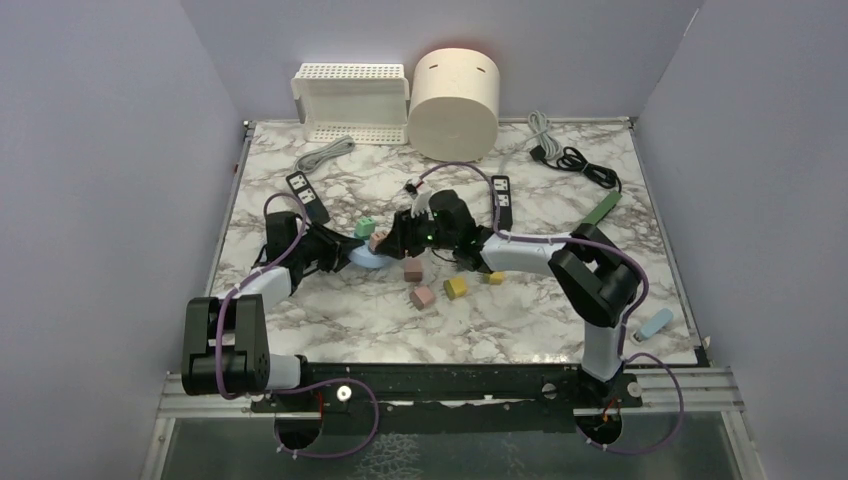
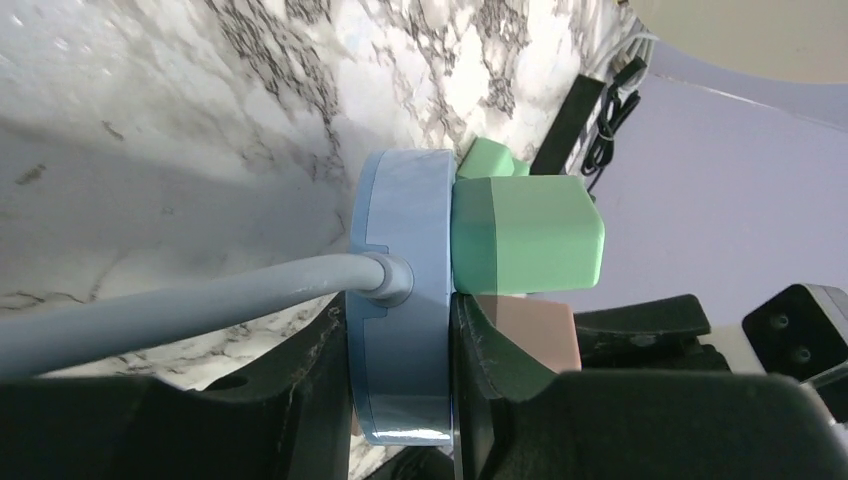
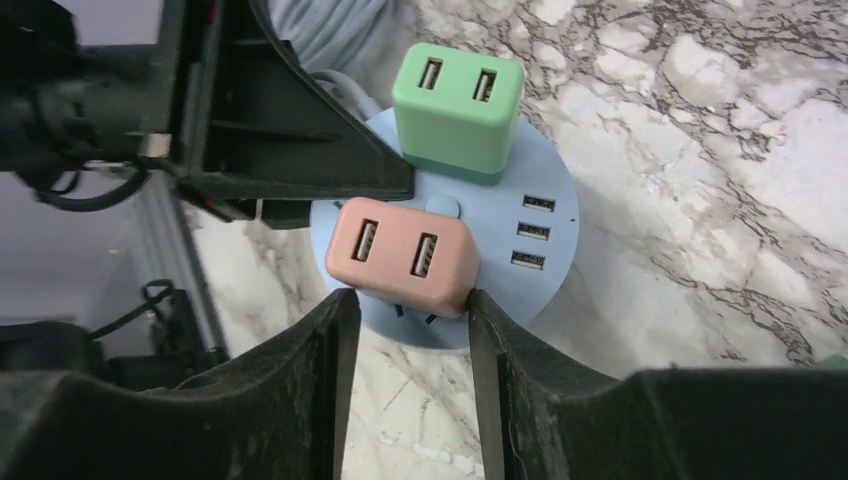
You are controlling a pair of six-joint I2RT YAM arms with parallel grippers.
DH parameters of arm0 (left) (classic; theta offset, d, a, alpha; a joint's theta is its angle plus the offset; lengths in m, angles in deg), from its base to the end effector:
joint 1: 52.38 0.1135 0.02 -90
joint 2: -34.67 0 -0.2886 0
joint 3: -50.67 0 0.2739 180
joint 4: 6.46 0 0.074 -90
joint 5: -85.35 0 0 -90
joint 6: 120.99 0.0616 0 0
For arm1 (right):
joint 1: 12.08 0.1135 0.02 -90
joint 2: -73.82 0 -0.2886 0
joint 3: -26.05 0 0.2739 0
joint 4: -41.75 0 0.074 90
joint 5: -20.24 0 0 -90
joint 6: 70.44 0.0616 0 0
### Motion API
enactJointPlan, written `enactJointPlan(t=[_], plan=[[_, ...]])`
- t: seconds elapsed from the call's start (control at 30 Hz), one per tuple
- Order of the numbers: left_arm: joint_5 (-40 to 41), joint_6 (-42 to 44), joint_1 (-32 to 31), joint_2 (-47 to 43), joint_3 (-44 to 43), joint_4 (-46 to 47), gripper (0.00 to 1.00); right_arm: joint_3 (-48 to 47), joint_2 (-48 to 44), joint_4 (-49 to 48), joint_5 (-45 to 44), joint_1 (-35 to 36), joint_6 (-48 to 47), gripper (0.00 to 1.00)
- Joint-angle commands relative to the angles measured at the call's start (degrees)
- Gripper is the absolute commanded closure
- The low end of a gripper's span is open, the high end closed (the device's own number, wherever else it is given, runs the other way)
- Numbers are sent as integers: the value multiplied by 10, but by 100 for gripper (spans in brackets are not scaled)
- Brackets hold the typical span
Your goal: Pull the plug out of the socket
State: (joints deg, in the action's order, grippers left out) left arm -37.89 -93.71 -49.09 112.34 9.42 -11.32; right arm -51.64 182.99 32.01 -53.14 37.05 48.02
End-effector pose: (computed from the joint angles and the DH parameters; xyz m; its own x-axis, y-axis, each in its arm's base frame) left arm 0.2746 -0.0180 0.1500 -0.6247 -0.7805 -0.0230 -0.4189 0.3599 -0.8337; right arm 0.2955 0.3684 0.1938 -0.6412 -0.0432 -0.7661 -0.6744 0.5081 0.5358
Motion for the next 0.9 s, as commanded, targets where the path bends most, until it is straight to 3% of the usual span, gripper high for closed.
enactJointPlan(t=[0.0,0.1,0.2,0.37,0.47,0.57,0.87], plan=[[121,52,14,9,-3,-36,100,-18,-34,-276,224,-26,125,99],[126,59,15,5,-6,-40,100,-23,-13,-286,260,-39,156,99],[132,66,14,1,-9,-49,100,-33,-19,-224,231,-40,128,99],[141,69,15,-9,-10,-53,100,-108,-32,15,115,-34,2,98],[142,70,14,-9,-12,-52,100,-187,-9,168,43,-29,-58,63],[142,72,15,-4,-14,-50,100,-191,6,203,24,-29,-67,44],[138,76,15,-2,-14,-52,100,-201,50,225,32,-29,-51,32]])
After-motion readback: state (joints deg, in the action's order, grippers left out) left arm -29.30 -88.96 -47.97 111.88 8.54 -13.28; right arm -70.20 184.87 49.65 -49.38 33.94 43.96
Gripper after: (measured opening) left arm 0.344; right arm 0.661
